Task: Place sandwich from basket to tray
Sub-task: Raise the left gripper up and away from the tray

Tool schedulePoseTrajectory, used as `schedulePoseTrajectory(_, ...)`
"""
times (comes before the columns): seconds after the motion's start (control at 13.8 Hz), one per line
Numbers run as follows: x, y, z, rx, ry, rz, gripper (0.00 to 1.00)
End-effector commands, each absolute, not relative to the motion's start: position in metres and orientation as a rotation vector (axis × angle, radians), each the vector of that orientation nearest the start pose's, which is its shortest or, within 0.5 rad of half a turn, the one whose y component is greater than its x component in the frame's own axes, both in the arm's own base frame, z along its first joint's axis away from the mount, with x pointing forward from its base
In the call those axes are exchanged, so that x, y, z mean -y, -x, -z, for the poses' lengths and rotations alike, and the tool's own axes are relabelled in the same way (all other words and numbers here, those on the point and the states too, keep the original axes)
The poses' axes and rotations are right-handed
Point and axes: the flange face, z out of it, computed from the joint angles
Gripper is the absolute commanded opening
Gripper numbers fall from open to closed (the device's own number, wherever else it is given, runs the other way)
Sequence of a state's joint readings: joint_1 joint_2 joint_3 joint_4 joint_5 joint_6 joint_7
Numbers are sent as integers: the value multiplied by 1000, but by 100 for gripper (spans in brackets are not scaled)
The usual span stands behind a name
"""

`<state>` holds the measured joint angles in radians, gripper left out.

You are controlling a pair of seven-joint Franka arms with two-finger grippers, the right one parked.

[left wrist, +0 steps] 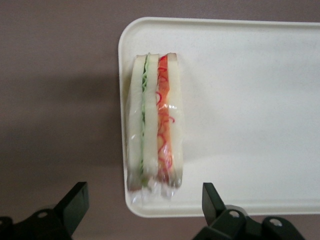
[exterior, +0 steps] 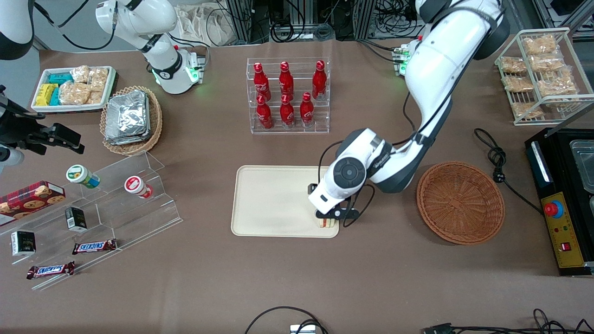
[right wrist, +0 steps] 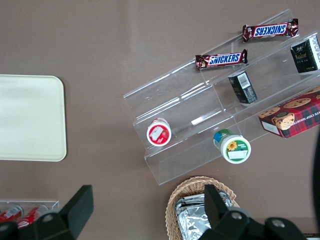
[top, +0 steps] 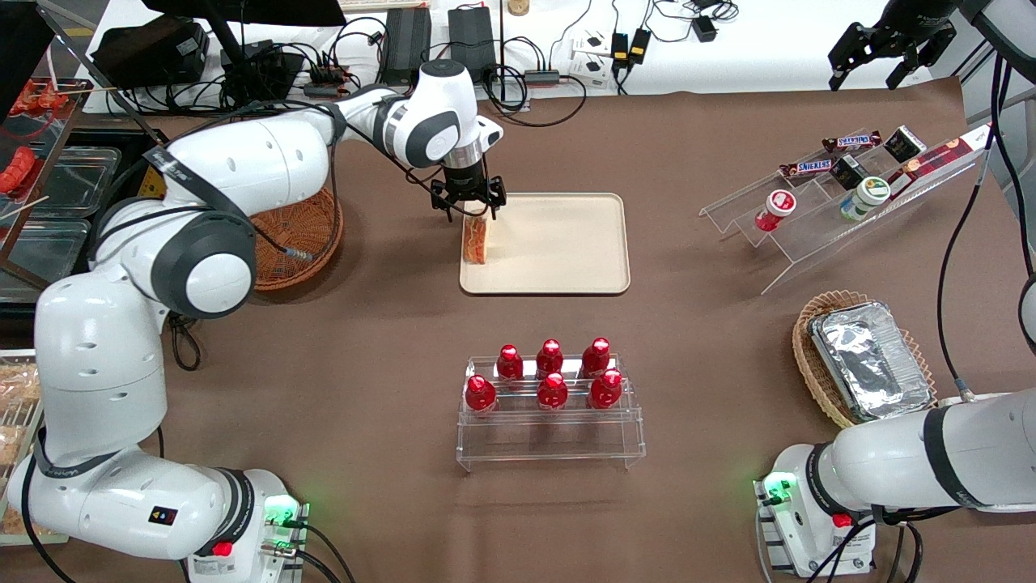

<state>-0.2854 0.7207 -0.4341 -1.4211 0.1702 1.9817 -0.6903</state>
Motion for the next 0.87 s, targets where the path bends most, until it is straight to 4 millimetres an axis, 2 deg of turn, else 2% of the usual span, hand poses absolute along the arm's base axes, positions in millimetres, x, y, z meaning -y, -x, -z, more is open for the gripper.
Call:
schedulePoseTrajectory(0.0, 389, -536, -323, -65, 3116, -216, 100)
schedulePoseTrajectory(0.15, 377, -507, -332, -104, 3074, -199, 100)
schedulePoseTrajectory(0.29, 350, -490, -343, -76, 3042, -186, 100)
schedulePoseTrajectory(0.44, 339, -468, -358, -73, 3038, -177, 100)
schedulePoseTrajectory(0.58, 313, -466, -371, -141, 3023, -162, 100)
schedulePoseTrajectory(0.8, 249, -493, -401, -205, 3043, -250, 100)
